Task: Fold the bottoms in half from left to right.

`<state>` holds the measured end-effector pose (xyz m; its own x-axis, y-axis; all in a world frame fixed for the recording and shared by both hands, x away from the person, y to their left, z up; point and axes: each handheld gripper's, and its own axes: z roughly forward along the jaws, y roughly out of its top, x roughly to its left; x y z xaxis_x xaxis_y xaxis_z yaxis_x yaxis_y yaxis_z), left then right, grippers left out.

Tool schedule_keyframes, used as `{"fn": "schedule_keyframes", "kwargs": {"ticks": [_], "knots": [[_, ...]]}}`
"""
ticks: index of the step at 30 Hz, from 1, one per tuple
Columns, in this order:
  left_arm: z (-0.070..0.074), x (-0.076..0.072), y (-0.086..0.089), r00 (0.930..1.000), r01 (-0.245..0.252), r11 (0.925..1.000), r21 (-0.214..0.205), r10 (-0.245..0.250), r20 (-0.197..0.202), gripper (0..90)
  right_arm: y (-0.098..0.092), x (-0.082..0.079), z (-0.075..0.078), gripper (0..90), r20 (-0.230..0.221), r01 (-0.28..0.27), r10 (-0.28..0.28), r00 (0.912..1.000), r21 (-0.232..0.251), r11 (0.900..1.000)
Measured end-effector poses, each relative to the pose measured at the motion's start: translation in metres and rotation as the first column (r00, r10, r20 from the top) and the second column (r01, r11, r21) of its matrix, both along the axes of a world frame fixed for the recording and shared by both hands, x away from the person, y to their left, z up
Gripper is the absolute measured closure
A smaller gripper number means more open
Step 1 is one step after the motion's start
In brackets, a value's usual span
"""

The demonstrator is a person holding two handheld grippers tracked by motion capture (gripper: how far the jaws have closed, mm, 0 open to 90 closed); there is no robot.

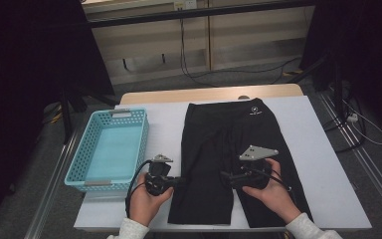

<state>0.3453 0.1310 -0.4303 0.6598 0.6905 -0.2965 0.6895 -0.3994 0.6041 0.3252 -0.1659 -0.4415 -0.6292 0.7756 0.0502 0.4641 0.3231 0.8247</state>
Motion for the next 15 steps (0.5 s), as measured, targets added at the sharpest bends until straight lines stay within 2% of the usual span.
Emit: {"fn": "schedule_keyframes", "kwargs": {"ticks": [7,15], "knots": [[0.001,-0.002,-0.005,0.9998,0.019,0.9998,-0.002,-0.019,0.010,88.8,0.001,0.006,0.002,15.3,0.005,0.022,-0.022,0.9997,0.009,0.9997],[0.000,-0.004,-0.010,0.9994,0.031,0.9995,-0.006,-0.031,0.014,88.9,0.008,0.014,0.002,14.3,0.014,0.030,-0.030,0.9995,-0.005,0.9995]]}}
